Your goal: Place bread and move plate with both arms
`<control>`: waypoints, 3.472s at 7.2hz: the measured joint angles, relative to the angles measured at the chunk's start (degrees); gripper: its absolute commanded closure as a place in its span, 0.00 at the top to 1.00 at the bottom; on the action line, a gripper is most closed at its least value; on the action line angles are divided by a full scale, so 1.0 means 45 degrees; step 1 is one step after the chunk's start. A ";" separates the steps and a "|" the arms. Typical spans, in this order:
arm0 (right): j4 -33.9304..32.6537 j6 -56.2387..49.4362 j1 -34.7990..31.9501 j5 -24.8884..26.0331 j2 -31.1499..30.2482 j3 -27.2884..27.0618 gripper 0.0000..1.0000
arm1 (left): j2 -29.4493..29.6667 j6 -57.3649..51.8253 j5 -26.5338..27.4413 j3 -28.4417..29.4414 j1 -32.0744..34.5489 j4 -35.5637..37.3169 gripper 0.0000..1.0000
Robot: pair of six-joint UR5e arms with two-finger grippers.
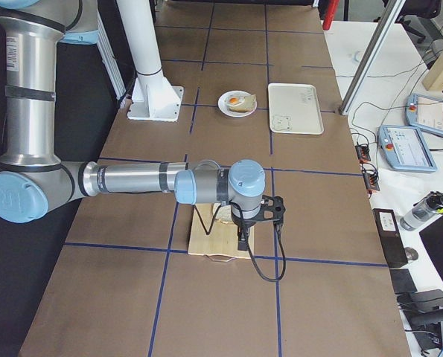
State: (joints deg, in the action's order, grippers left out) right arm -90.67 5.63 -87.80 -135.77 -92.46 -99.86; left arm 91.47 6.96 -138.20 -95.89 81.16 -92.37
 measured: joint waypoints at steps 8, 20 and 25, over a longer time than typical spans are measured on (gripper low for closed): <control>0.9137 0.9584 0.5298 0.0992 -0.1698 0.1484 1.00 | 0.0305 0.9057 0.0111 -0.0143 -0.4100 -0.5980 1.00; 0.9860 1.0064 0.5859 0.1881 -0.1799 0.2411 0.00 | 0.0690 1.0306 0.0148 -0.0428 -0.4680 -0.6289 1.00; 1.0101 1.0136 0.5624 0.1726 -0.1825 0.1554 0.00 | 0.0747 1.0320 0.0164 -0.0390 -0.4867 -0.6289 1.00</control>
State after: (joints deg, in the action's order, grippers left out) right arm -45.22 51.24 -62.50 -128.00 -100.67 -92.87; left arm 94.83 53.40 -137.46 -97.64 59.26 -120.67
